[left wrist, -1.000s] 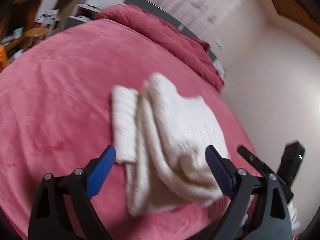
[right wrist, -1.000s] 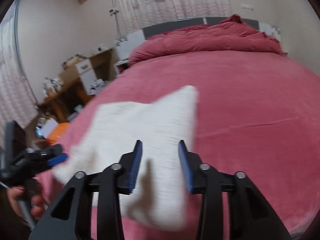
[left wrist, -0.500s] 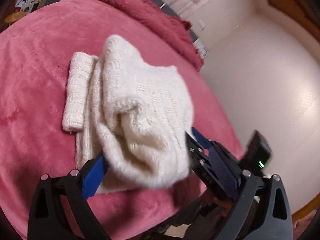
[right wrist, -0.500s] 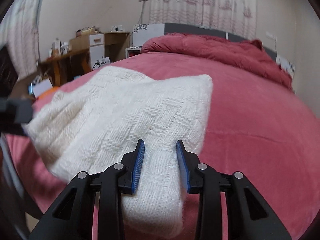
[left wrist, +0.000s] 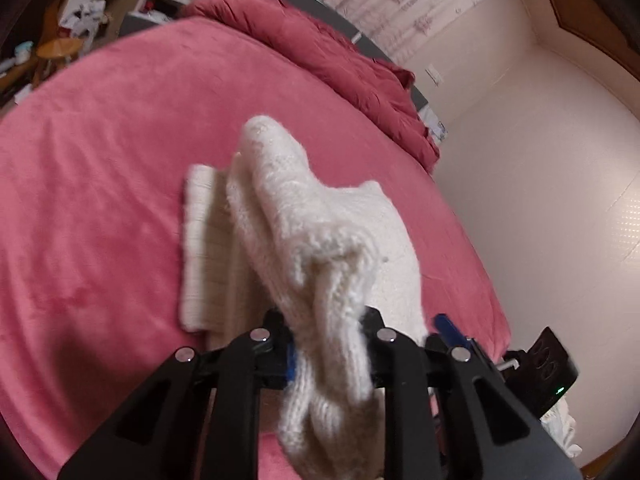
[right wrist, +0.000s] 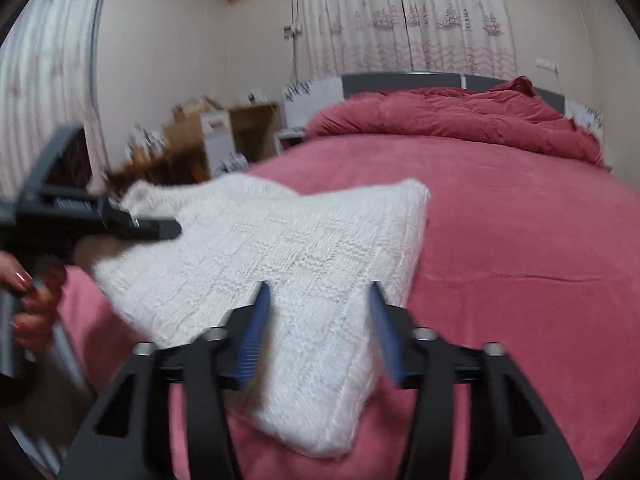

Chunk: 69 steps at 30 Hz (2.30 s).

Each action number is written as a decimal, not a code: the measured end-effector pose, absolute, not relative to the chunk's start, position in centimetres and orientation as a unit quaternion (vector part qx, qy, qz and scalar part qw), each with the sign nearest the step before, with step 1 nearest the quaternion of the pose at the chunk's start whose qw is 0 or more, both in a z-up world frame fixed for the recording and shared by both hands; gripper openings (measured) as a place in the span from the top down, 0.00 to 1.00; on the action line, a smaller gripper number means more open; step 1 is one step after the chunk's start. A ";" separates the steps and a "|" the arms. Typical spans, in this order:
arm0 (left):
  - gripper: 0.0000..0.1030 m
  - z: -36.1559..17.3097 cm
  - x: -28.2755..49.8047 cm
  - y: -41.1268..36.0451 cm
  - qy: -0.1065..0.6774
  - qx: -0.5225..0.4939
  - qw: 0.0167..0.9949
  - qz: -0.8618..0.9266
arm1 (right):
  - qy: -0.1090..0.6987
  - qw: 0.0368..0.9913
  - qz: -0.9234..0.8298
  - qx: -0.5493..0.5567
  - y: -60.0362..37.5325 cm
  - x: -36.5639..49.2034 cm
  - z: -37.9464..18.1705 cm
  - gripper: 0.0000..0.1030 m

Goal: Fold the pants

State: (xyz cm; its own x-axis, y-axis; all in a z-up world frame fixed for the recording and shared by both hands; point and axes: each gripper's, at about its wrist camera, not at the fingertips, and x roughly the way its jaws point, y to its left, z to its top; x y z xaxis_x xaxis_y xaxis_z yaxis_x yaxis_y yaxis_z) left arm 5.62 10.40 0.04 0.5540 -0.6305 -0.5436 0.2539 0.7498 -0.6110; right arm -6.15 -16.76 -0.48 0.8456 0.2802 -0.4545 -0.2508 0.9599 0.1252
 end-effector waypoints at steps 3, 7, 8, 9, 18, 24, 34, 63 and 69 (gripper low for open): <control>0.83 -3.5 5.2 10.4 0.426 -0.207 0.850 -0.231 | 0.308 0.942 0.132 0.032 -16.2 -4.5 -2.3 0.47; 0.77 -5.3 5.1 9.5 0.421 -0.196 0.858 -0.222 | 0.333 0.933 0.131 0.042 -16.4 -3.7 -3.8 0.45; 0.76 -4.8 5.0 9.1 0.412 -0.175 0.866 -0.225 | 0.331 0.933 0.131 0.045 -16.6 -3.8 -3.6 0.45; 0.75 -4.5 4.8 8.8 0.399 -0.162 0.874 -0.228 | 0.331 0.933 0.131 0.048 -16.7 -3.9 -3.6 0.45; 0.51 -3.2 5.8 8.3 0.380 -0.153 0.887 -0.215 | 0.322 0.920 0.138 0.176 -20.2 -5.1 -3.4 0.40; 0.35 -2.6 6.5 8.5 0.381 -0.104 0.902 -0.171 | 0.350 0.909 0.108 0.196 -21.0 -4.2 -2.1 0.33; 0.21 -3.3 7.6 8.4 0.391 -0.097 0.903 -0.151 | 0.440 0.842 0.176 0.257 -22.2 4.7 -2.9 0.21; 0.26 -4.0 7.0 8.6 0.383 -0.137 0.893 -0.191 | 0.401 0.858 0.188 0.261 -23.1 5.7 -3.4 0.32; 0.24 -4.9 3.7 8.2 0.397 -0.128 0.885 -0.207 | 0.444 0.832 0.203 0.264 -24.8 0.4 -4.7 0.33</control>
State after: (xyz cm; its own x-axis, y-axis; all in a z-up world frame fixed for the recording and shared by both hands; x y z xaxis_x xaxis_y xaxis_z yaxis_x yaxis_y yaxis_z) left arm 3.69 8.20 -4.87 0.5993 -0.4675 -0.6499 0.2637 0.8817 -0.3911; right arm 0.44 -24.83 -4.66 0.5238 0.5716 -0.6315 -0.1032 0.7785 0.6191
